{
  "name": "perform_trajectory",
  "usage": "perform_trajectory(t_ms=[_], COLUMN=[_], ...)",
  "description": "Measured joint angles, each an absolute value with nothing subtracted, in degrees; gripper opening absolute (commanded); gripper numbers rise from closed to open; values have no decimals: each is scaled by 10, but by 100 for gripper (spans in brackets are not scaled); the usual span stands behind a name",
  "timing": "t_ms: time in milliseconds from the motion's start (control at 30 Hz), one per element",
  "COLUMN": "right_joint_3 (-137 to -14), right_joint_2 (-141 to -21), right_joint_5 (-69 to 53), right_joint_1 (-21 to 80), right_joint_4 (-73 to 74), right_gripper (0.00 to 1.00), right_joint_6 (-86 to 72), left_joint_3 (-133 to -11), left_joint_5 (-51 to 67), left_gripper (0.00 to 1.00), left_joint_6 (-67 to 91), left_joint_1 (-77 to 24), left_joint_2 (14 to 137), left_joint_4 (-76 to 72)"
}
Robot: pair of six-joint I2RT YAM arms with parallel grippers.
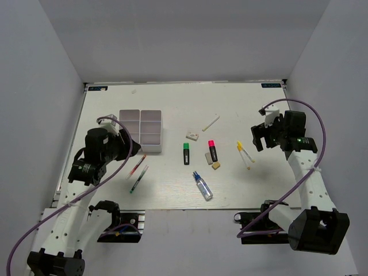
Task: Sort the stationery into containers
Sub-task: Move the pen to the center of the board.
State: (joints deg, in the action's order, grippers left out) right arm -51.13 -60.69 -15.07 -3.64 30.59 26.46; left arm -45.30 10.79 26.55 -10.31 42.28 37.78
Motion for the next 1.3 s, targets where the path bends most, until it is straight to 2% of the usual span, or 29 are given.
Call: perform_trajectory(t_ms=[33, 67, 133, 167, 233, 300, 333, 400, 433, 467, 500, 600, 667, 833, 1100, 1300], right_joint_3=[-513, -516, -520, -521, -520, -512, -507, -504, -504, -504, -504, -504, -504, -504, -504, -504], right_joint_2=[-607, -607, -609, -611, -613, -609, -605, -600, -599, -599, -600, -601, -605, -629, -652, -664], right_joint_5=[-144, -133, -118, -113, -112, -124, -134, -155, -168, -176, -185, -202, -211, -222, -231, -232], right_joint_1=[-36, -36, -36, -37, -37, -37, -37, -37, -37, -37, -37, -37, -37, -37, -37, -37], right_joint_4=[308, 313, 326, 335, 357, 368, 372, 382, 382, 382, 382, 377, 369, 357, 345, 340], right_gripper=[90, 90, 90, 90, 90, 88, 68, 42, 12, 2, 0, 24, 31, 36, 40, 42], right_joint_6=[270, 276, 288, 293, 307, 319, 323, 335, 335, 342, 342, 343, 345, 346, 347, 347], left_joint_3=[-451, -446, -436, -434, -434, -435, -435, -435, -435, -435, -436, -437, -437, -436, -393, -323], left_joint_5=[109, 110, 112, 112, 111, 102, 99, 89, 83, 77, 70, 51, 41, 22, 14, -28], left_gripper=[47, 46, 46, 51, 51, 45, 43, 42, 42, 42, 42, 44, 45, 52, 48, 53], left_joint_6=[266, 265, 264, 264, 265, 269, 270, 271, 272, 275, 277, 286, 291, 286, 248, 237], left_joint_1=[-103, -103, -103, -103, -104, -104, -103, -103, -104, -103, -104, -105, -109, -121, -157, -178], left_joint_2=[426, 429, 437, 445, 469, 499, 517, 555, 572, 587, 601, 633, 647, 667, 669, 611], left_joint_4=[378, 378, 385, 391, 397, 407, 412, 424, 430, 434, 438, 440, 439, 404, 307, 238])
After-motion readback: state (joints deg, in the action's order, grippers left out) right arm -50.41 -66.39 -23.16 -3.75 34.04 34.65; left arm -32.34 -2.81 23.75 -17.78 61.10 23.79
